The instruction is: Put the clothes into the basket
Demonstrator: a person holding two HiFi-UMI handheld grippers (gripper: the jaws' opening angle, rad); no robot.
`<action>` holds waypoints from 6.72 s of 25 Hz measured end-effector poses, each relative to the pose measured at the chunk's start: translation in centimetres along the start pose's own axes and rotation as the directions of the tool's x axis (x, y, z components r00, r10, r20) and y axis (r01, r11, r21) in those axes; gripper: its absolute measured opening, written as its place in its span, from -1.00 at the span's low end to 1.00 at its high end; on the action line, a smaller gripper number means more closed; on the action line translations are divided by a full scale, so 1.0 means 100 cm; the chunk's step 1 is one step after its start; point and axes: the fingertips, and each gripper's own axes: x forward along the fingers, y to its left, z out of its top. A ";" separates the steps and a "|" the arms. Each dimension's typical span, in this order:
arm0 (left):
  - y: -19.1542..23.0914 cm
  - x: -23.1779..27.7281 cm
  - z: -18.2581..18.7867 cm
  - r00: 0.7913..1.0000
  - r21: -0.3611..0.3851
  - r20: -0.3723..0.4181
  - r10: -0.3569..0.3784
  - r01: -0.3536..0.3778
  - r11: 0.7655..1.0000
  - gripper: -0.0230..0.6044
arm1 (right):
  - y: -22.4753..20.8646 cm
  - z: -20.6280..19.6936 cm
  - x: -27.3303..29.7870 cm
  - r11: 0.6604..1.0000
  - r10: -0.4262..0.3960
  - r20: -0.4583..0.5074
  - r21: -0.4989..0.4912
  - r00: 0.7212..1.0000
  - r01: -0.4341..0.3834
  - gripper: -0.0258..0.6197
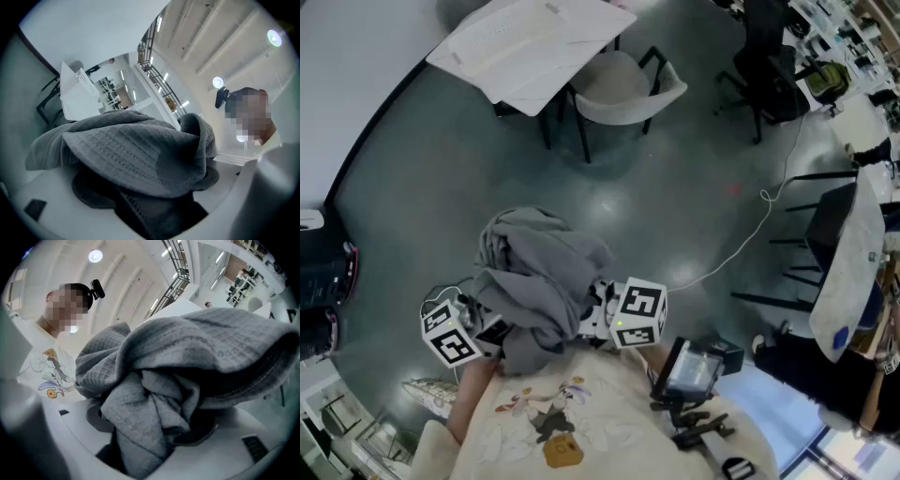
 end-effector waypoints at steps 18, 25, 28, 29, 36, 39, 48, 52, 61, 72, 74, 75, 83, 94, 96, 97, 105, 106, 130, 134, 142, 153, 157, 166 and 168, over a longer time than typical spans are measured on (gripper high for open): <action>0.026 -0.050 0.040 0.999 -0.089 -0.029 0.024 -0.027 0.996 0.50 | -0.001 -0.003 0.068 0.993 -0.027 0.020 0.112 0.999 0.025 0.06; 0.043 -0.103 0.103 1.000 -0.084 0.023 0.009 -0.007 0.996 0.50 | -0.004 0.010 0.147 0.996 -0.019 -0.028 0.083 0.999 0.021 0.06; 0.054 -0.124 0.135 0.999 -0.062 0.052 -0.005 0.009 0.998 0.50 | -0.011 0.020 0.183 0.998 -0.011 -0.043 0.053 0.999 0.014 0.06; 0.058 -0.130 0.142 0.998 -0.057 0.059 -0.011 0.015 0.998 0.50 | -0.013 0.020 0.193 0.999 -0.011 -0.046 0.045 0.999 0.013 0.06; 0.090 -0.161 0.165 0.997 -0.071 0.058 -0.045 0.049 0.996 0.50 | -0.032 0.011 0.239 0.998 -0.049 -0.040 0.043 0.998 0.050 0.06; 0.093 -0.162 0.169 0.997 -0.082 0.042 -0.058 0.061 0.995 0.50 | -0.034 0.012 0.244 0.996 -0.068 -0.032 0.049 0.997 0.069 0.06; 0.107 -0.142 0.184 0.999 -0.105 0.023 -0.039 0.041 0.994 0.50 | -0.055 0.030 0.243 0.994 -0.072 -0.012 0.087 0.997 0.073 0.06; 0.118 -0.122 0.193 1.000 -0.114 0.017 -0.017 0.019 0.993 0.50 | -0.073 0.049 0.239 0.991 -0.074 -0.003 0.110 0.997 0.074 0.06; 0.154 -0.035 0.226 1.000 -0.134 -0.025 -0.003 0.000 0.991 0.50 | -0.143 0.105 0.204 0.989 -0.068 0.011 0.133 0.998 0.066 0.06; 0.167 0.082 0.276 0.999 -0.047 0.010 0.038 -0.038 0.998 0.50 | -0.215 0.200 0.151 0.996 0.022 0.031 0.087 0.999 -0.024 0.06; 0.171 0.098 0.278 0.998 -0.042 0.017 0.054 -0.053 0.998 0.50 | -0.225 0.209 0.141 0.995 0.040 0.027 0.091 0.999 -0.043 0.06; 0.173 0.105 0.279 0.998 -0.040 0.021 0.063 -0.062 0.997 0.50 | -0.230 0.213 0.137 0.994 0.049 0.024 0.094 0.999 -0.051 0.06; 0.178 0.147 0.286 0.995 -0.018 0.035 0.093 -0.092 0.996 0.50 | -0.253 0.239 0.110 0.992 0.090 0.022 0.092 0.996 -0.091 0.06; 0.179 0.158 0.282 0.991 -0.014 0.029 0.129 -0.128 0.992 0.50 | -0.258 0.242 0.100 0.988 0.111 0.027 0.102 0.993 -0.113 0.06; 0.182 0.161 0.284 0.992 -0.020 0.033 0.126 -0.125 0.992 0.50 | -0.262 0.244 0.100 0.989 0.105 0.025 0.104 0.994 -0.107 0.06; 0.185 0.162 0.286 0.992 -0.024 0.031 0.124 -0.123 0.992 0.50 | -0.265 0.245 0.100 0.989 0.100 0.026 0.108 0.995 -0.102 0.06; 0.197 0.177 0.302 0.994 -0.034 -0.010 0.108 -0.108 0.994 0.50 | -0.283 0.261 0.105 0.991 0.062 0.041 0.114 0.997 -0.066 0.06; 0.201 0.179 0.306 0.994 -0.038 -0.012 0.108 -0.108 0.993 0.50 | -0.287 0.264 0.107 0.991 0.059 0.044 0.115 0.997 -0.063 0.06; 0.267 0.227 0.449 1.000 -0.019 0.006 0.027 -0.027 0.999 0.50 | -0.388 0.376 0.177 0.999 0.004 0.027 0.043 1.000 -0.006 0.06; 0.276 0.231 0.468 1.000 -0.029 -0.008 0.012 -0.013 1.000 0.50 | -0.400 0.388 0.189 0.999 -0.018 0.030 0.040 0.999 0.017 0.06; 0.302 0.232 0.502 0.999 -0.048 -0.024 -0.033 0.032 0.998 0.50 | -0.428 0.407 0.217 0.997 -0.080 0.026 0.026 0.996 0.079 0.06; 0.331 0.239 0.534 0.986 -0.079 -0.108 -0.126 0.118 0.990 0.50 | -0.461 0.424 0.243 0.976 -0.216 0.073 0.020 0.974 0.215 0.07; 0.333 0.244 0.536 0.985 -0.097 -0.103 -0.137 0.127 0.987 0.50 | -0.466 0.428 0.241 0.969 -0.248 0.063 0.026 0.967 0.247 0.07; 0.347 0.258 0.533 0.988 -0.101 -0.086 -0.125 0.117 0.988 0.50 | -0.484 0.428 0.230 0.963 -0.267 0.038 0.038 0.963 0.266 0.09; 0.351 0.261 0.539 0.991 -0.100 -0.069 -0.119 0.112 0.989 0.50 | -0.490 0.431 0.231 0.965 -0.260 0.033 0.039 0.965 0.259 0.09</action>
